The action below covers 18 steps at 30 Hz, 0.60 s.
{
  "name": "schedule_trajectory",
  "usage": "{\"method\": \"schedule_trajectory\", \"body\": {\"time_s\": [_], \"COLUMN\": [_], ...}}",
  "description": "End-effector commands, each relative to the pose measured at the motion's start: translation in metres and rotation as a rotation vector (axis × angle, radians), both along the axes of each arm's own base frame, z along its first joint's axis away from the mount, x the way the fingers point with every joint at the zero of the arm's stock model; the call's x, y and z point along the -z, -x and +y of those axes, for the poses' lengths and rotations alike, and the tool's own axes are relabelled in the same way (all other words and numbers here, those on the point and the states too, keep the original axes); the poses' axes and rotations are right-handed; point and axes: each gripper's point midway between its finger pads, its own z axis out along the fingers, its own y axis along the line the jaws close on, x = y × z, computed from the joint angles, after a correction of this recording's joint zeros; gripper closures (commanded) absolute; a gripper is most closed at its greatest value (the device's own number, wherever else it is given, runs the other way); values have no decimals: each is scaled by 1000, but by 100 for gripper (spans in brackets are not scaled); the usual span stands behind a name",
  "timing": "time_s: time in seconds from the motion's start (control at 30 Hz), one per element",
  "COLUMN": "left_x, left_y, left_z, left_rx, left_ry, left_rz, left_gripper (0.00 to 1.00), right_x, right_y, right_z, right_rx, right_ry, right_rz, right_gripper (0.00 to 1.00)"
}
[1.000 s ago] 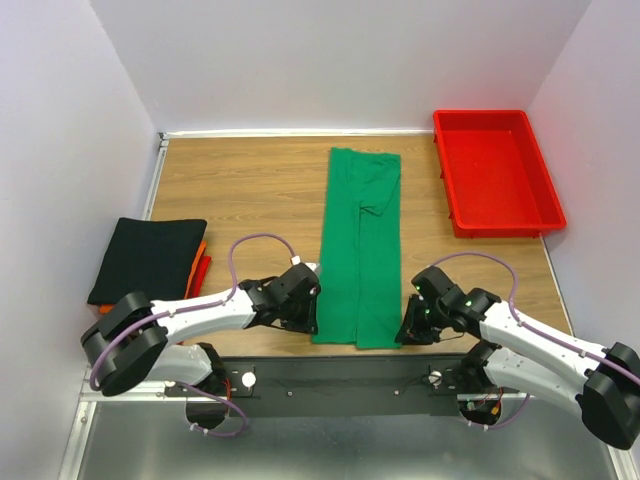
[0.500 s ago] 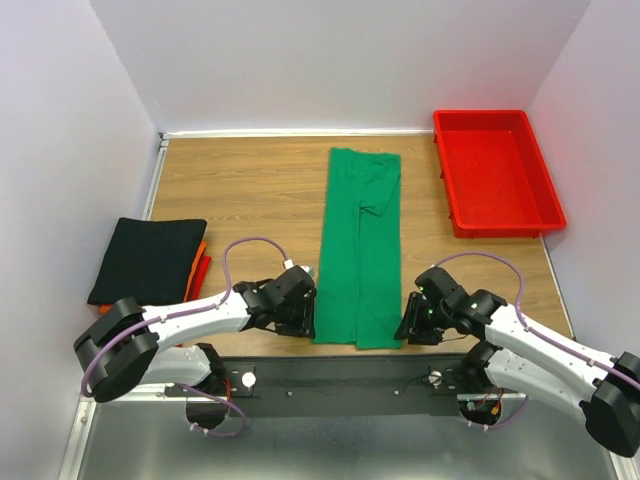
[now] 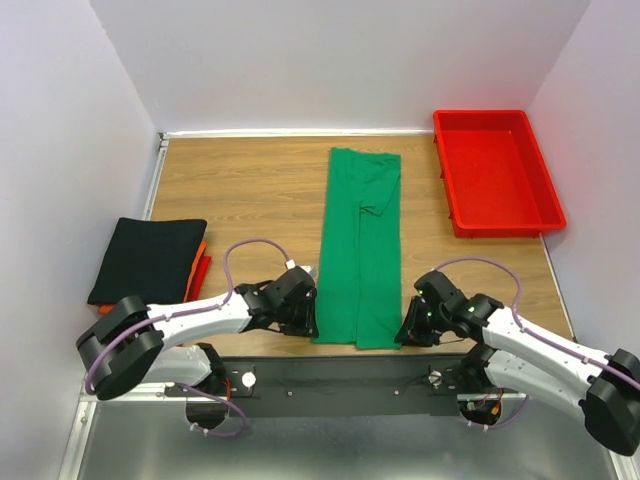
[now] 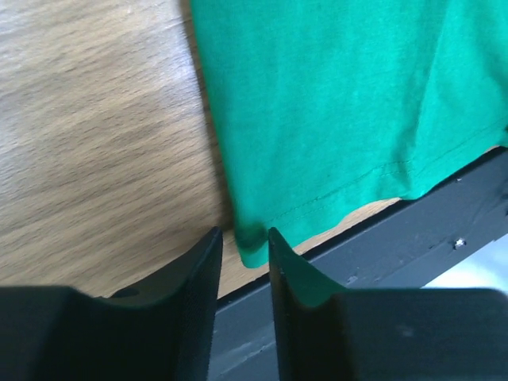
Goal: Fold and stack the t-shirts
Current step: Fold the tshirt
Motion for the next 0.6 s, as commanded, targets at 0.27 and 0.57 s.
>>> {"method": "schedule_trajectory", "body": {"time_s": [0.27,0.57], "left_x": [-1,-60], "left_y": [0,-71], "left_z": [-5,-26], "left_rx": [27,-2], "left_ry": [7,18], "left_rz": [2,-206], "left_gripper": [95,100], "right_x": [-13,-58], "right_y": [-15,-76], "right_z": [16,19], "right_rx": [-25,8], "right_ry": [-43,74], "right_rz": [-58,-255], "right_gripper": [84,95]}}
